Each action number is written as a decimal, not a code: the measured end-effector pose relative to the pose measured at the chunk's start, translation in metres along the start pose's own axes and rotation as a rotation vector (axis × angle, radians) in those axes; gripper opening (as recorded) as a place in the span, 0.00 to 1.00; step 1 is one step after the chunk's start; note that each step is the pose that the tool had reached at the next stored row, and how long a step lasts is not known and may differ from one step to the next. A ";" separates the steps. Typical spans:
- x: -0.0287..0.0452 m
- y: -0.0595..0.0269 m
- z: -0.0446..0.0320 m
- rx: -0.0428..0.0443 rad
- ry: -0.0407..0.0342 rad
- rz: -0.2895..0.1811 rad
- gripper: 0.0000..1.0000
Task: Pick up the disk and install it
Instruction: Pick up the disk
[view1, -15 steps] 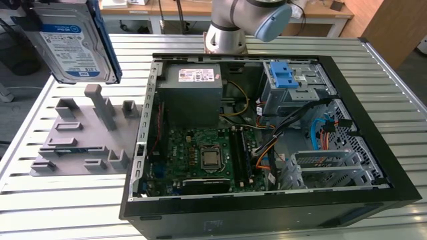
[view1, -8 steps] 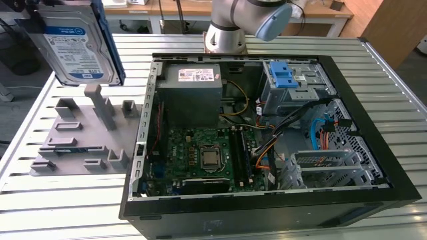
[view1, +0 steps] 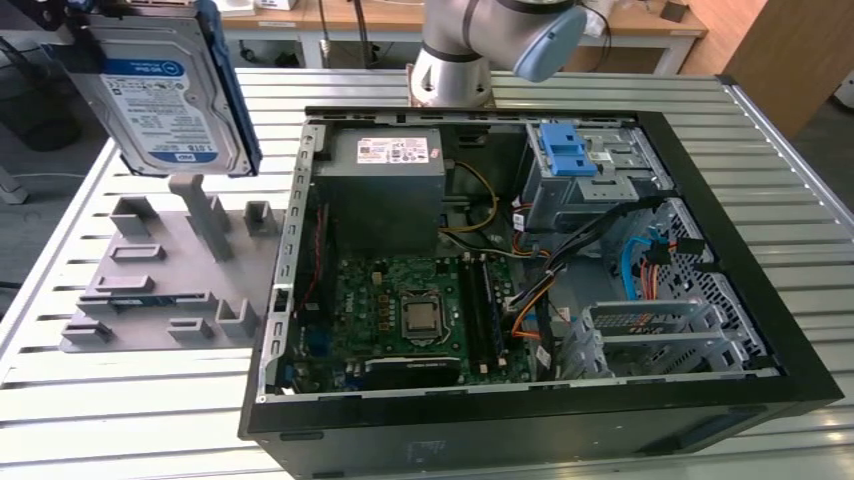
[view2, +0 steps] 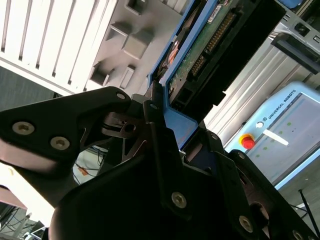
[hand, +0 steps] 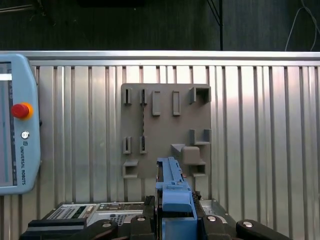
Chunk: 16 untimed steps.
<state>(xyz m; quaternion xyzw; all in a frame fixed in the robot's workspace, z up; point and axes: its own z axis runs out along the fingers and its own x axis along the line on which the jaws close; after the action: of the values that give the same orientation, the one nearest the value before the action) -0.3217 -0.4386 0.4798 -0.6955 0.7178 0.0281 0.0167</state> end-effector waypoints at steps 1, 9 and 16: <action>0.0008 -0.0015 -0.0001 -0.0002 -0.0005 0.000 0.36; 0.0048 -0.0180 -0.0005 -0.0016 -0.0046 -0.001 0.36; 0.0047 -0.0268 -0.0004 -0.0038 -0.0041 -0.026 0.36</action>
<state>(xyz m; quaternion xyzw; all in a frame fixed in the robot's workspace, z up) -0.2950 -0.4441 0.4795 -0.7046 0.7087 0.0306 0.0172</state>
